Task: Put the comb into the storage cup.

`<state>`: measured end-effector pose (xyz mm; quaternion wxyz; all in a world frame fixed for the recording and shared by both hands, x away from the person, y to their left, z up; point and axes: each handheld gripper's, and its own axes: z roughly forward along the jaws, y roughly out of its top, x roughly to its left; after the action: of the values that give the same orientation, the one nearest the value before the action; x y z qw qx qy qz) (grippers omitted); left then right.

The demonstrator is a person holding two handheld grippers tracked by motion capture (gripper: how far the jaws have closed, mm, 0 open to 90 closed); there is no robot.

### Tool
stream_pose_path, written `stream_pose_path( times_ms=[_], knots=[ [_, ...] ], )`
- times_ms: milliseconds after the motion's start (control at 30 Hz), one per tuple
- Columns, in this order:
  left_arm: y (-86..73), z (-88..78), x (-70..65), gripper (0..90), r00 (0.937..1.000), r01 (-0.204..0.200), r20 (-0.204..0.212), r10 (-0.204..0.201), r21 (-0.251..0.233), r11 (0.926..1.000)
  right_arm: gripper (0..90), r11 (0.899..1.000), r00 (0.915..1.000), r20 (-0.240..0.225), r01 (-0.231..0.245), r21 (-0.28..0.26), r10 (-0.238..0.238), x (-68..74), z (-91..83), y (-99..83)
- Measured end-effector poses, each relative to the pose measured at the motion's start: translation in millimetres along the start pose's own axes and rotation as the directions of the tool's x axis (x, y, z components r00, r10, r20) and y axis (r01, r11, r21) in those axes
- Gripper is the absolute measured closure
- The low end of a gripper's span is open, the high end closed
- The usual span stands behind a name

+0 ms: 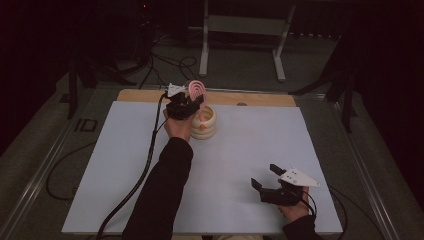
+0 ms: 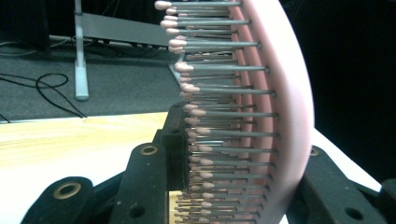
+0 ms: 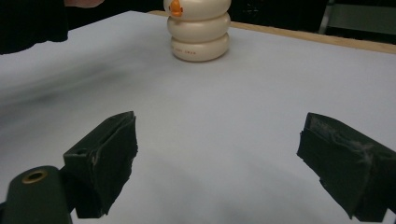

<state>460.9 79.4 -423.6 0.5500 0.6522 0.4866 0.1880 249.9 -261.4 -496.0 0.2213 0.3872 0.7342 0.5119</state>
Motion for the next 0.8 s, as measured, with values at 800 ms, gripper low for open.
stream_pose_path(
  times_ms=[800],
  knots=[
    [-6.2,6.7,-2.0,64.1,0.9998,0.018,0.010,-0.018,0.007,0.9998,11.0,1.000,1.0000,-0.001,-0.001,0.004,0.001,0.3,0.6,-0.2]
  ],
)
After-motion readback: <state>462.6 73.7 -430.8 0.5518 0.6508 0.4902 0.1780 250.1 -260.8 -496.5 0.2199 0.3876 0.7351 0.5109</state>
